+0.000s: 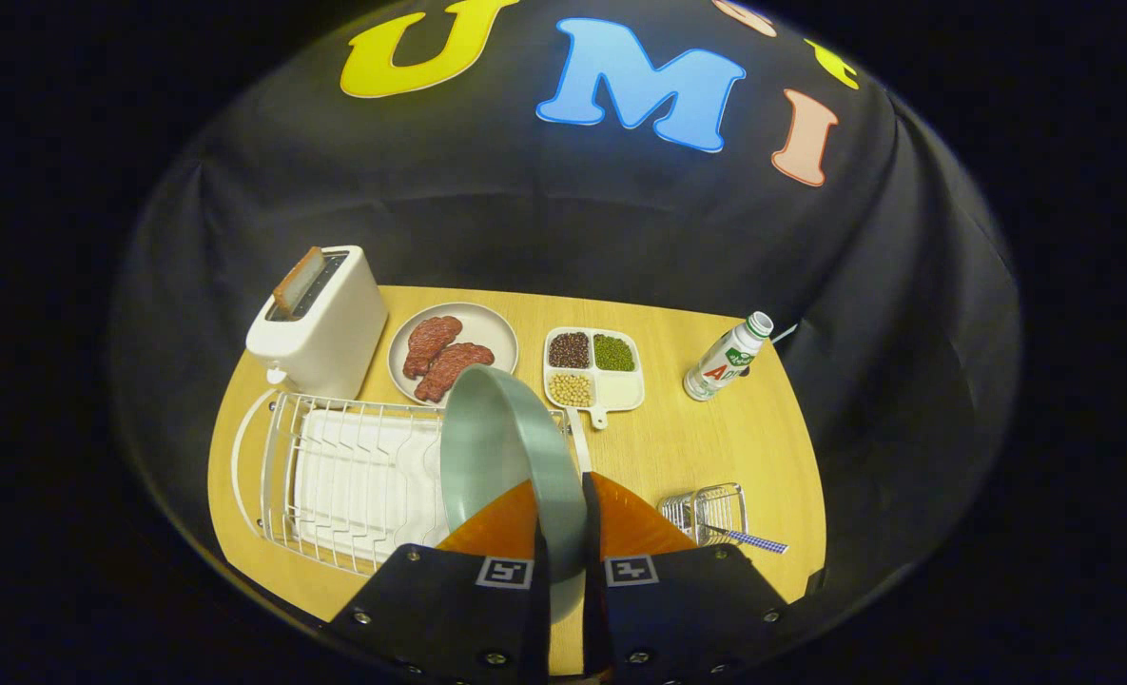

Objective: Take the plate from the dish rack, then take the spoon from the basket and place it into the plate.

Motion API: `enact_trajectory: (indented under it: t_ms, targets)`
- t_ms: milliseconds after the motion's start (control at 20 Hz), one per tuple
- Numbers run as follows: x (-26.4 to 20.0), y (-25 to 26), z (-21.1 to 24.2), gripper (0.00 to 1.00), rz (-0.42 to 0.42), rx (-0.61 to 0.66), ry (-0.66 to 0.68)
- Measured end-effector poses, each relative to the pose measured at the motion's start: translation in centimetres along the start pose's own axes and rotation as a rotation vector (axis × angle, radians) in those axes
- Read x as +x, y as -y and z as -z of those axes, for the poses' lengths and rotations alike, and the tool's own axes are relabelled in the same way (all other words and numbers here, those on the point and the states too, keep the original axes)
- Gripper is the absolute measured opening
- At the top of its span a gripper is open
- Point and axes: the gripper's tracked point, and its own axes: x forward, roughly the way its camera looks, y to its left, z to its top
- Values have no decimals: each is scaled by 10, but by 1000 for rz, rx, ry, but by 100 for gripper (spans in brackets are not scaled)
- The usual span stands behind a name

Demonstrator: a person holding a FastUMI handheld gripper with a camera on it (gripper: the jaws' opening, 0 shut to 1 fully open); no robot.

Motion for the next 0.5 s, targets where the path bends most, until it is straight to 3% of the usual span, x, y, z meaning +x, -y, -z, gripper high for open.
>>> enact_trajectory:
  t_ms: [100, 500]
  targets:
    - [-9, 8, 6, 13, -103, 40, 30]
    - [-49, 65, 61, 13, -356, 149, 32]
